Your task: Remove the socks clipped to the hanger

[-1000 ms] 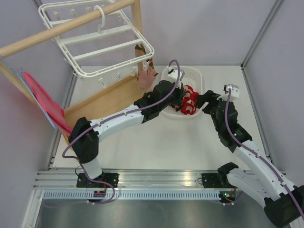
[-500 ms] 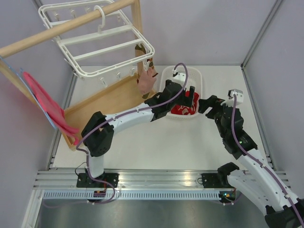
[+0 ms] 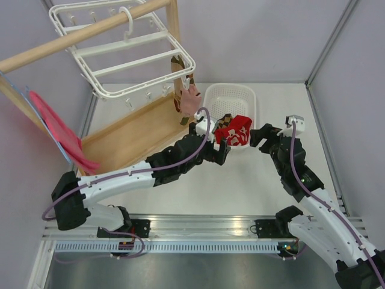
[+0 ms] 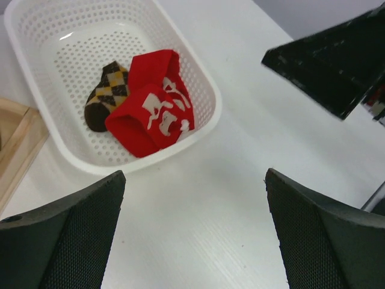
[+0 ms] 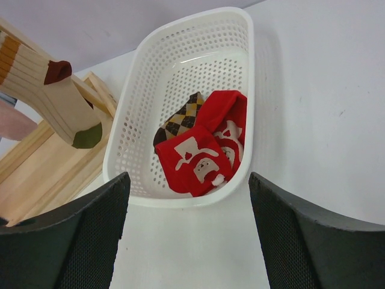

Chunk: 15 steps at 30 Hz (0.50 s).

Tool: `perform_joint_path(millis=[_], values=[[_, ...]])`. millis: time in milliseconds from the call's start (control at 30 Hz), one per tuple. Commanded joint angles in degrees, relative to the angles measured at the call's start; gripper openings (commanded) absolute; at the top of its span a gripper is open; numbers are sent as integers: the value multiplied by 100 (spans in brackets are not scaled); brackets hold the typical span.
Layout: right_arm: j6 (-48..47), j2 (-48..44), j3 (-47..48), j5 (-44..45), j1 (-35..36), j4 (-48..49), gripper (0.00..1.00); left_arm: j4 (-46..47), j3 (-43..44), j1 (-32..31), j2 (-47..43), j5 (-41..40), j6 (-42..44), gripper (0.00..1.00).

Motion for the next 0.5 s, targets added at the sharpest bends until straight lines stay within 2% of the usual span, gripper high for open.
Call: perform_joint_path(millis=[0, 67, 200, 267, 467], values=[[23, 29, -59, -127, -28, 173, 84, 25, -600, -21, -627, -806, -38, 100], [58, 38, -85, -198, -28, 225, 84, 25, -882, -21, -848, -1429, -73, 100], [181, 91, -121, -426, -28, 410, 84, 16, -1006, 137, -1034, -2048, -47, 100], [225, 126, -121, -505, -28, 463, 84, 60, -988, 260, -1008, -2092, -3, 100], [401, 293, -138, -936, -28, 692, 83, 1886, -1682, 980, -963, -1513, 954, 100]])
